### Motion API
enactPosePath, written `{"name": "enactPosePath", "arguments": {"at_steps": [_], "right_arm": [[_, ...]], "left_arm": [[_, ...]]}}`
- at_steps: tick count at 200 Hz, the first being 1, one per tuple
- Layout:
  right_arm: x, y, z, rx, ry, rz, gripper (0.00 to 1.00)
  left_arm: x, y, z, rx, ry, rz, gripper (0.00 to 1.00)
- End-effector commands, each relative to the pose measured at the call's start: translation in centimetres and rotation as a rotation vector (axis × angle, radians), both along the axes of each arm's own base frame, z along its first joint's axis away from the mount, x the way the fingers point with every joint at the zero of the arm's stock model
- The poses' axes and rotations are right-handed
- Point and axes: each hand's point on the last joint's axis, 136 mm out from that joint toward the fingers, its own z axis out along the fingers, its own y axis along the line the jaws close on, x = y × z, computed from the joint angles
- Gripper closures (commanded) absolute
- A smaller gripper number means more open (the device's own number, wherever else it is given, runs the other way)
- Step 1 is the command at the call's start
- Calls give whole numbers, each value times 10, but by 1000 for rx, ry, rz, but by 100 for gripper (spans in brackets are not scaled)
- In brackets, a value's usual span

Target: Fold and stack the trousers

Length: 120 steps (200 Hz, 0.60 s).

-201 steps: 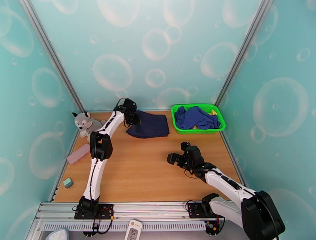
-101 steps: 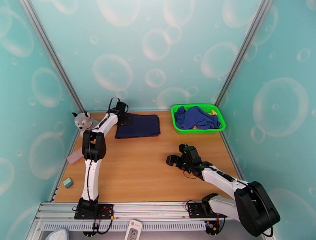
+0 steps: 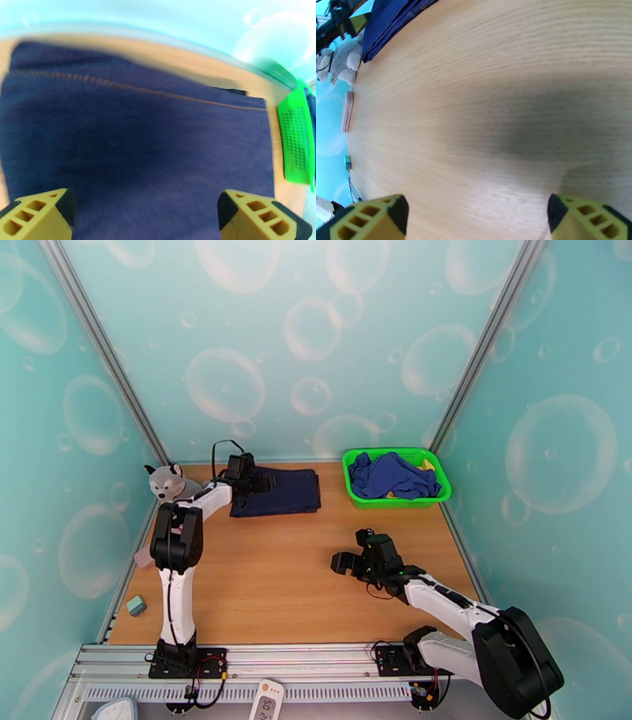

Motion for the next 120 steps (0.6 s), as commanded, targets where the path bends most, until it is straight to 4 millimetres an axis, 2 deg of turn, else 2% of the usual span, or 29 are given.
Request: {"name": "enactPosePath", "arguments": {"at_steps": [1, 14, 26, 46, 68, 72, 75, 76, 78, 92, 104, 120], "right_arm": [[-4, 1, 0, 8, -12, 8, 3], [-5, 1, -1, 7, -13, 8, 3], [-5, 2, -2, 7, -9, 15, 3], [-2, 4, 0, 7, -14, 19, 3], [8, 0, 10, -3, -43, -1, 1], [11, -2, 14, -3, -51, -8, 1], [13, -4, 16, -3, -57, -15, 1], [14, -5, 17, -3, -58, -18, 1], [16, -7, 20, -1, -65, -24, 1], [31, -25, 39, 15, -120, -77, 1], [43, -48, 60, 41, -187, -134, 1], [55, -89, 86, 18, -292, -244, 1]], "left_arm": [[8, -11, -16, -123, 43, -3, 1], [7, -16, -18, -138, 53, -25, 1], [7, -18, -7, -134, 24, -49, 1], [6, -16, 32, -110, -80, -68, 1], [-9, -12, 91, -92, -236, -90, 1], [-15, -11, 104, -91, -270, -87, 1], [-19, -10, 104, -73, -287, -95, 1], [-22, -9, 116, -70, -313, -95, 1], [-25, -8, 114, -63, -319, -95, 1], [-56, 5, 158, -42, -458, -58, 1], [-91, 22, 189, -35, -569, -9, 1], [-138, 54, 212, 6, -672, 98, 1]]}}
